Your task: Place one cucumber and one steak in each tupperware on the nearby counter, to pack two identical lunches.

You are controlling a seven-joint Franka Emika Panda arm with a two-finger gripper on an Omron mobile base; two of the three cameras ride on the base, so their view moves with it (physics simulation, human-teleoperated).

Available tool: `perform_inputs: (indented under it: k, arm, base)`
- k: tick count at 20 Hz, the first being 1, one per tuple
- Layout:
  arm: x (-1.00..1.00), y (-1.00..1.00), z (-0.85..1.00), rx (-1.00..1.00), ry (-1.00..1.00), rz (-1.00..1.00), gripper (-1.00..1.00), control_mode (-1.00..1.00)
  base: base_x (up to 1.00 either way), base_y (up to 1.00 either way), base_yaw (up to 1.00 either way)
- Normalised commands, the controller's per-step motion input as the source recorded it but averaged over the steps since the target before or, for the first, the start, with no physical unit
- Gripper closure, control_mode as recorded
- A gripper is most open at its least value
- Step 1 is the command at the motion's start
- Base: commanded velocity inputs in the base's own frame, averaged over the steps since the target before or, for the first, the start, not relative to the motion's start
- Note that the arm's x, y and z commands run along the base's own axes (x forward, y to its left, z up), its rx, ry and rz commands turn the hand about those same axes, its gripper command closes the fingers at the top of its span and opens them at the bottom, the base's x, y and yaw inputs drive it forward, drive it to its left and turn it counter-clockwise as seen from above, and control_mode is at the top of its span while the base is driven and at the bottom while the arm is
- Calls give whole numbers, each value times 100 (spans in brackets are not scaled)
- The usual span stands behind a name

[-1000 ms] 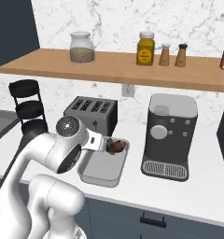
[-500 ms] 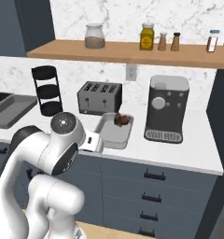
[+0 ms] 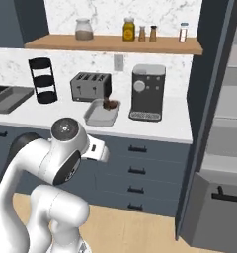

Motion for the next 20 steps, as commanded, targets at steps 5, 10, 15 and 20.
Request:
perform_inputs:
  k: [5, 10, 15, 20]
  arm:
    - [0, 0, 0, 0, 0, 0, -100, 100]
    - [0, 0, 0, 0, 0, 0, -100, 100]
    - [0, 0, 0, 0, 0, 0, -100, 100]
    - [0, 0, 0, 0, 0, 0, -100, 100]
  base:
    - [-5, -100, 0]
    - [0, -100, 0]
    - [0, -100, 1]
    - [1, -94, 1]
